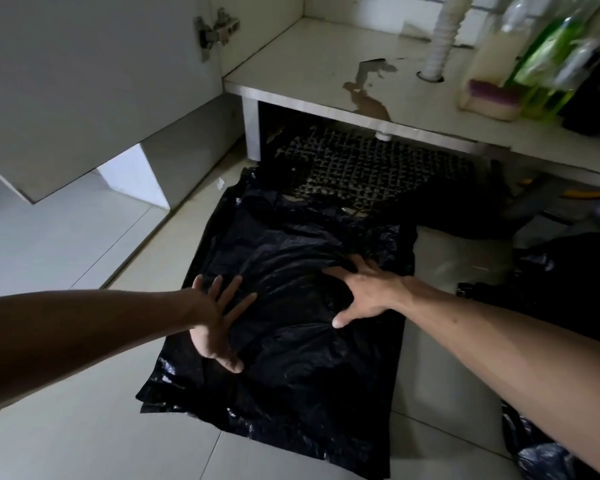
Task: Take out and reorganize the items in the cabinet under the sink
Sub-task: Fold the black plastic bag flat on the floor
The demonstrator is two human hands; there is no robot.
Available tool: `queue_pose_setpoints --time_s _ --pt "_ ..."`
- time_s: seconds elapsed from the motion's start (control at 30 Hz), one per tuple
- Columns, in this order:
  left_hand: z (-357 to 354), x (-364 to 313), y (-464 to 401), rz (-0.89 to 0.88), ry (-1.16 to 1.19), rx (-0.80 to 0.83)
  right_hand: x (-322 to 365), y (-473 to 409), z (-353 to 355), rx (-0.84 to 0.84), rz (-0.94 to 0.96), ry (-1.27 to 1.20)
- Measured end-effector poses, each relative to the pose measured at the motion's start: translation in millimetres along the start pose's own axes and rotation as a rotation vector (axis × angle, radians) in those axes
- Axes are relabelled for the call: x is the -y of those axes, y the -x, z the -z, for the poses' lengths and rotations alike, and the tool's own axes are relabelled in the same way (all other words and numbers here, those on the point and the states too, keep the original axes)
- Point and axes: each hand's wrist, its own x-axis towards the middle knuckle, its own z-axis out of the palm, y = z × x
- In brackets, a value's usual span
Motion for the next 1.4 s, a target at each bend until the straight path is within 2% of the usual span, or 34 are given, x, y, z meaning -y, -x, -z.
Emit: queue_pose_setpoints --time_s 0.2,0.3,0.37,0.43,0.53,0.57,0.6,0.7,0.73,0.83,0.9,1.1,1.13,1.2,1.3,1.4 --pt "12 -21 7 0.094 -0.159 -0.126 -3 7 15 0.027 0.019 0.026" --pt "37 -43 19 0.043 -0.275 -0.271 -24 11 41 -0.038 -0.01 0.009" --pt "67 -65 25 -0.021 -0.267 -0.324 -52 20 65 -0.062 -0.032 0.034" --pt "100 -95 28 -0.131 -0.171 -0.42 -87 40 86 -0.084 -0.08 0.058" --pt "139 -150 28 -0.346 0.061 -0.56 -138 81 100 -0.153 -0.279 0.137" --pt "149 -168 27 -0.389 0.117 -0.576 -154 89 99 -0.128 -0.338 0.15" --pt "158 -187 24 -0.421 0.174 -0.572 -168 97 97 -0.044 -0.368 0.152" --pt "177 -246 13 -0.491 0.385 -0.523 -194 106 83 0.351 -0.323 0.111" --pt "181 -264 8 -0.496 0.468 -0.498 -199 108 77 0.416 -0.299 0.162" --pt "192 -313 -9 -0.431 0.815 -0.39 -211 108 51 0.37 -0.266 0.24" --pt "200 -331 -18 -0.322 1.007 -0.407 -223 105 36 0.311 -0.273 0.289" --pt "206 -317 -15 -0.322 1.146 -0.424 -239 114 40 0.154 -0.4 0.212" --pt "204 -310 -16 -0.335 1.178 -0.418 -239 117 45 0.117 -0.388 0.152" --pt "200 -297 -17 -0.381 1.232 -0.415 -238 121 56 0.026 -0.372 -0.172" --pt "200 -279 -17 -0.461 1.442 -0.341 -230 122 81 -0.044 -0.192 -0.754" --pt "208 -253 -10 -0.534 1.645 -0.26 -217 126 114 -0.062 -0.047 -1.142"
